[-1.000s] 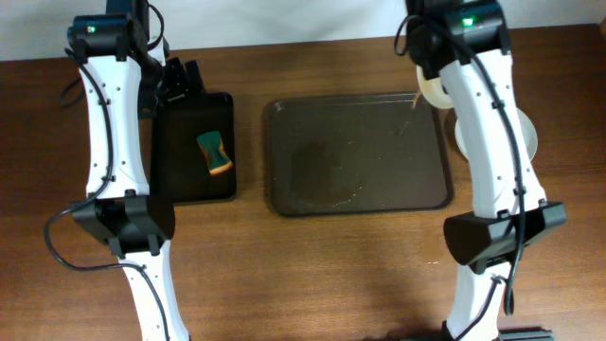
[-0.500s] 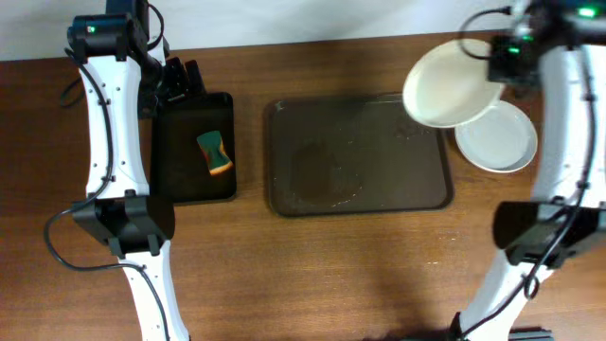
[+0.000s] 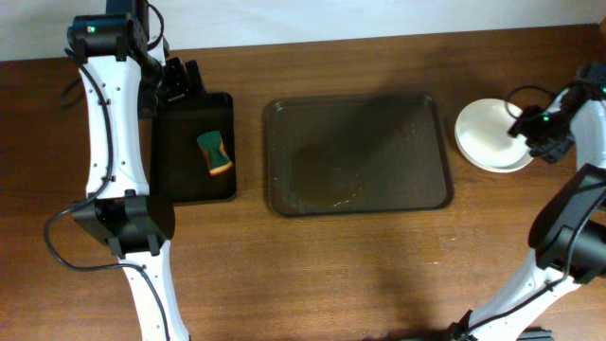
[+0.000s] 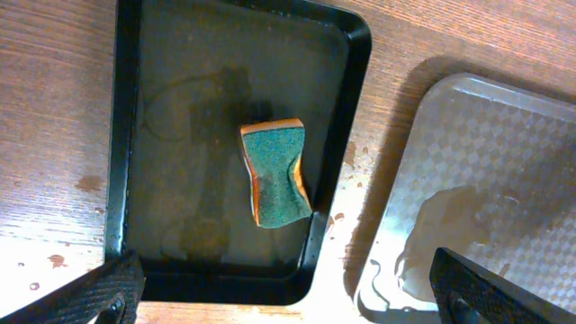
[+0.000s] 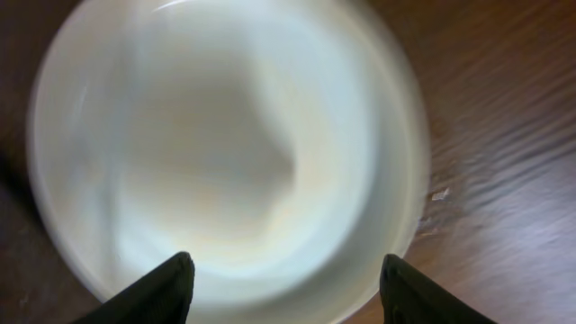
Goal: Clean dirty plates on tray and stack at the side
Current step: 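Stack the cleaned plate onto the right-side plates with the right gripper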
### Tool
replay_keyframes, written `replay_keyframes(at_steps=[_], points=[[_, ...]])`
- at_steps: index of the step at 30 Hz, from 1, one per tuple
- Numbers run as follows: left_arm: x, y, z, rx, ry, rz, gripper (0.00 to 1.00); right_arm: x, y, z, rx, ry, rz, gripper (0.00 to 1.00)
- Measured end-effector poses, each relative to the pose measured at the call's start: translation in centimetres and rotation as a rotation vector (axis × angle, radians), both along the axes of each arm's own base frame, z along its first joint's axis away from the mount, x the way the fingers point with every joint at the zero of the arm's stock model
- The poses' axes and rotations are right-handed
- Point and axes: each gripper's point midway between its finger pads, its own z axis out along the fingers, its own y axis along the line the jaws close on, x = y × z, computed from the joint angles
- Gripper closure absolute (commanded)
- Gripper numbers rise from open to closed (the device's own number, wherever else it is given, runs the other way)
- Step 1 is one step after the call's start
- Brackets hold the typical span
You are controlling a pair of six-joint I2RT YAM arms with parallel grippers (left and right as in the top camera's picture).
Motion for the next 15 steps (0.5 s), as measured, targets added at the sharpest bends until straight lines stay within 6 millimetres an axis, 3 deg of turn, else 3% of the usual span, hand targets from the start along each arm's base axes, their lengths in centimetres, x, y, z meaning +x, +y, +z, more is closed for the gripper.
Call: replay_keyframes(at_steps=[1,4,6,8,10,11,13,15], points=[[0.0,0.0,0.0,0.000,0.000,0.000,0.00,0.2,2.1,-0.2,0.021,0.027,0.039,0.37],[0.0,0.0,0.0,0.000,0.000,0.000,0.00,-1.5,3.8,1.1,0.083,0.090,0.043,0.37],[0.0,0.0,0.0,0.000,0.000,0.000,0.00,-2.5,5.9,4.9,0.131,0.045,0.073,0.37],[0.0,0.0,0.0,0.000,0.000,0.000,0.00,-4.5,8.7,10.7,0.129,-0.018,0.152,0.32],[0.0,0.0,0.0,0.000,0.001,0.000,0.00,-7.5,13.6,15.8,0.098,-0.064,0.322,0.20],[0.0,0.0,0.0,0.000,0.000,0.000,0.00,-8.1,14.8,16.2,0.089,-0.077,0.367,0.02],[0.0,0.0,0.0,0.000,-0.001,0.000,0.00,-12.5,18.8,16.6,0.077,-0.091,0.480,0.02],[0.0,0.0,0.0,0.000,-0.001,0.000,0.00,-17.9,21.4,16.4,0.086,-0.105,0.525,0.02]])
